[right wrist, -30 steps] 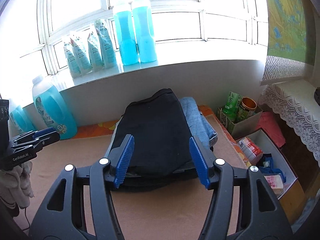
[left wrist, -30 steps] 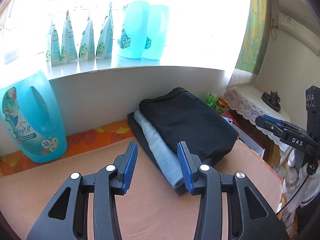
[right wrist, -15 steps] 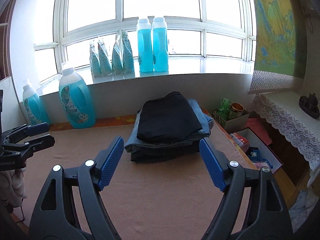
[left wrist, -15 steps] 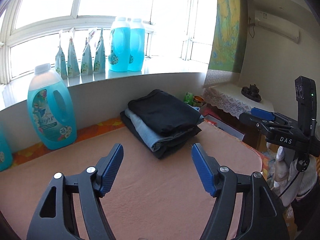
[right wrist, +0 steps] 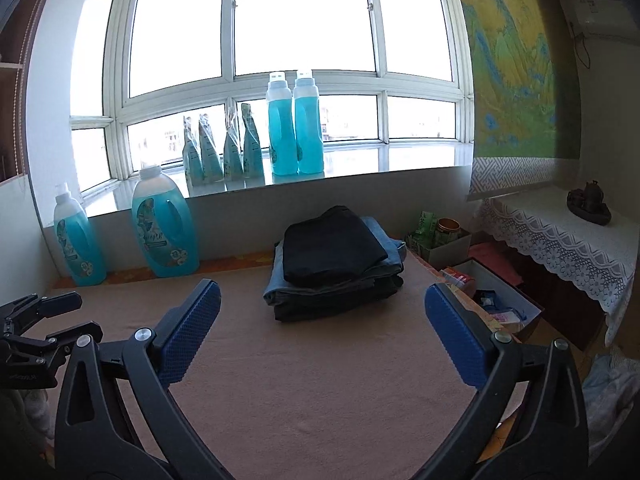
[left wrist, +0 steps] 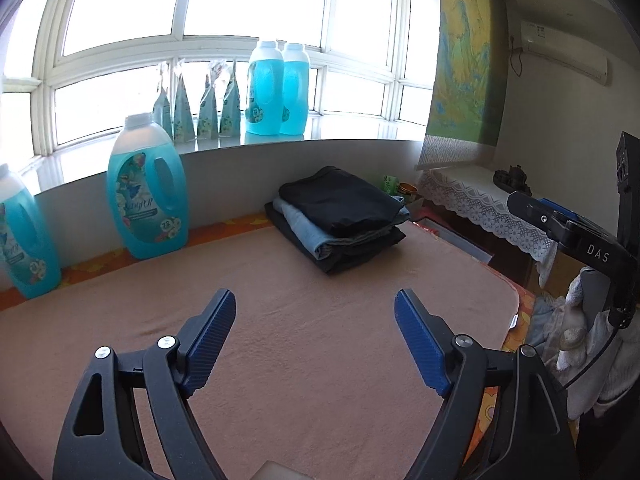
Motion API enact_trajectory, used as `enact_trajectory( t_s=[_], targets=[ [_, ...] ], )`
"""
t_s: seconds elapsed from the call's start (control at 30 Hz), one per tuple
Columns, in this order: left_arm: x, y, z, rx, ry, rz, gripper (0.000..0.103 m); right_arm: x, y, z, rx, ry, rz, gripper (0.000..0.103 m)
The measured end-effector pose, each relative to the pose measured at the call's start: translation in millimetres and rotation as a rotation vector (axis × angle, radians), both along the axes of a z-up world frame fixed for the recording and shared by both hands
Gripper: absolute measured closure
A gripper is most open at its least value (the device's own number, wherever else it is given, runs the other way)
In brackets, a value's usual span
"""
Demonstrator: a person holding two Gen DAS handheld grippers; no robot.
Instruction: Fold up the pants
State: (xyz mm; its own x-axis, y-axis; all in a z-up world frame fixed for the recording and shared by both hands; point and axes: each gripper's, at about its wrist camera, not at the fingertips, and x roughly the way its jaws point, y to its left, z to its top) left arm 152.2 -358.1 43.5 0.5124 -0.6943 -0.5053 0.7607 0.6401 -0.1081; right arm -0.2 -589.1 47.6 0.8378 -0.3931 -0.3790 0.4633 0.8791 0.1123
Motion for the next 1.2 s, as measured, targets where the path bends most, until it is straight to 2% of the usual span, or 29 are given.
enact_trajectory(
  t_s=[0.17,0.37,0.6,1.2],
  targets=[
    [-10.3,16.5,-4.9,-0.025,0.009,0.041,0.021,-13.1,8.2,0.3,-0.003,0.003,-0.019,0.000],
    [-12.5,19.2,-10.8,0.001,0.006,0.070,0.021,-15.8,18.0,-2.6,-0.049,0.022,-0.055,0.000],
    [-17.7,22.0,-10.9,0.001,0.000,0.076,0.021,-11.3,11.7,-18.3,0.006,0.043,-0.060,0.000],
    [-19.3,21.3,-13.0,-0.004,0.011,0.086,0.021,-10.5,9.6,-23.5,0.012,0.049,-0.067,0.000]
  ],
)
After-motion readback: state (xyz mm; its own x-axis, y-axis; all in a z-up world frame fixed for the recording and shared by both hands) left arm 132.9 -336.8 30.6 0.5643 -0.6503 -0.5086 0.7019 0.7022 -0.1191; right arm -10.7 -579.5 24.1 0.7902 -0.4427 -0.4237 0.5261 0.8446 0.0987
